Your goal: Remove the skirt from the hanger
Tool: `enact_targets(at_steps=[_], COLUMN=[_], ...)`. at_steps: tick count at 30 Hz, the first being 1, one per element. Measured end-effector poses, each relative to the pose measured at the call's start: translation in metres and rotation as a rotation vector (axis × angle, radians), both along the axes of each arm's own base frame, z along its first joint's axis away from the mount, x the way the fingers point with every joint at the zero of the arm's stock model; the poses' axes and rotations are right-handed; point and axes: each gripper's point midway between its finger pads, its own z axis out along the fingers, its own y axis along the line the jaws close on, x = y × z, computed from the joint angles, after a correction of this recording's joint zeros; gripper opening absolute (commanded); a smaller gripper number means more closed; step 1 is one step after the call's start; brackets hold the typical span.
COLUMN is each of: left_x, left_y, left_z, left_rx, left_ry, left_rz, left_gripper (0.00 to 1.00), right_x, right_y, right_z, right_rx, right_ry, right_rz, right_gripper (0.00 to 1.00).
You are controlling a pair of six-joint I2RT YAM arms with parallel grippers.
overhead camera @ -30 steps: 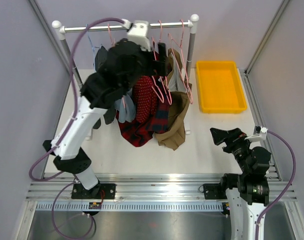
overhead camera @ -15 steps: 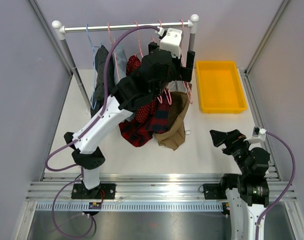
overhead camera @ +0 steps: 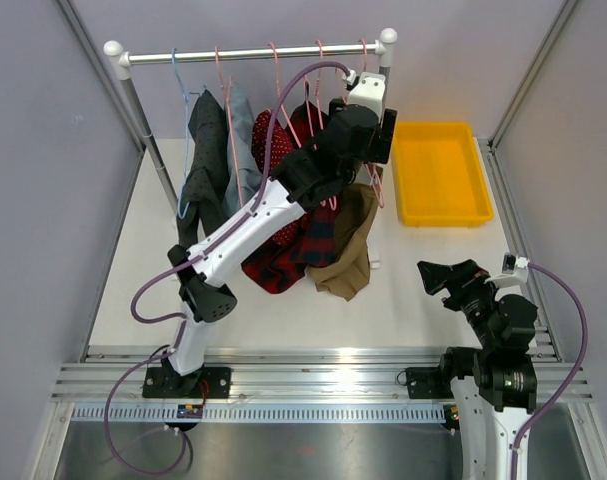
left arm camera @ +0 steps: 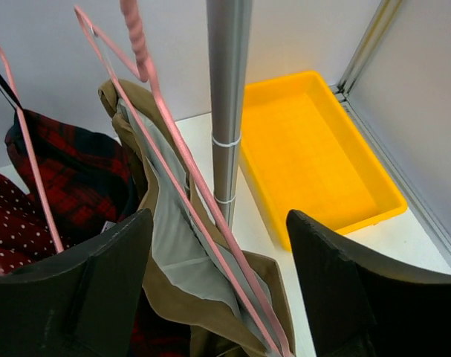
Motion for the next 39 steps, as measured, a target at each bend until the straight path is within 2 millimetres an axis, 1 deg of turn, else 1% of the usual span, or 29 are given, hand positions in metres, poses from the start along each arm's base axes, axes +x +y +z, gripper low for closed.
enact_targets(at_steps=[1,2,5,6,7,8,13,16,18,19,22,24,25,27,29,32,34,36,37,39], left_x=[0.003,0.005,0.011,0.012,0.014,0.015,0.019,0.018,0.015,0.013,0.007,0.002,-0.002,-0.008,-0.013,-0.018,-0.021,-0.024,-0.026,-0.030], left_y=[0.000,0.001,0.003,0.004,0.004,0.006,0.009,0.009,0.010,0.010,0.013,0.014,0.015,0.016,0.018,0.022,0.023,0.025,0.026,0.025], left_z=[-0.004,-0.006,-0.006,-0.005,-0.003,-0.004,-0.004,-0.005,-0.003,-0.002,0.002,0.004,0.007,0.013,0.019,0.029,0.034,0.040,0.042,0.048], left_rx=[0.002,0.003,-0.017,-0.024,-0.034,-0.036,-0.043,-0.049,-0.056,-0.058,-0.064,-0.063,-0.066,-0.073,-0.085,-0.111,-0.131,-0.147,-0.151,-0.164], left_ry=[0.006,0.011,0.015,0.013,0.010,0.011,0.013,0.017,0.020,0.022,0.027,0.031,0.032,0.029,0.026,0.020,0.018,0.013,0.009,-0.003], left_rz=[0.005,0.009,0.019,0.021,0.023,0.029,0.035,0.034,0.030,0.029,0.026,0.021,0.018,0.014,0.012,0.011,0.011,0.017,0.020,0.023], left_gripper=[0.65,0.50,0.29,0.10,0.02,0.00,0.00,0.00,0.00,0.00,0.00,0.00,0.00,0.00,0.00,0.00,0.00,0.00,0.00,0.00], right_x=[0.000,0.000,0.000,0.000,0.000,0.000,0.002,0.012,0.024,0.032,0.052,0.057,0.058,0.058,0.057,0.052,0.052,0.060,0.068,0.090], right_y=[0.000,0.000,0.000,0.000,0.000,0.000,0.004,0.006,0.006,0.005,0.002,0.002,0.003,0.006,0.011,0.025,0.044,0.057,0.062,0.062], right_z=[0.000,0.000,-0.001,-0.001,-0.002,-0.002,-0.002,0.003,0.020,0.032,0.078,0.110,0.122,0.155,0.179,0.199,0.206,0.210,0.213,0.224], right_rx=[0.000,0.000,0.000,0.000,0.000,0.000,-0.024,-0.058,-0.079,-0.093,-0.134,-0.154,-0.157,-0.167,-0.169,-0.167,-0.189,-0.245,-0.278,-0.341], right_ry=[0.000,0.001,0.002,0.003,0.004,0.005,0.005,0.076,0.116,0.134,0.086,0.032,0.015,-0.049,-0.098,-0.131,-0.119,-0.088,-0.065,-0.046], right_rz=[0.001,0.002,0.002,0.002,0.002,0.002,0.039,0.074,0.092,0.097,0.101,0.104,0.109,0.125,0.152,0.221,0.304,0.338,0.337,0.295], right_gripper=[1.00,0.99,0.99,1.00,1.00,0.99,0.95,0.97,0.99,1.00,1.00,1.00,0.99,1.00,1.00,0.99,0.99,1.00,0.99,1.00])
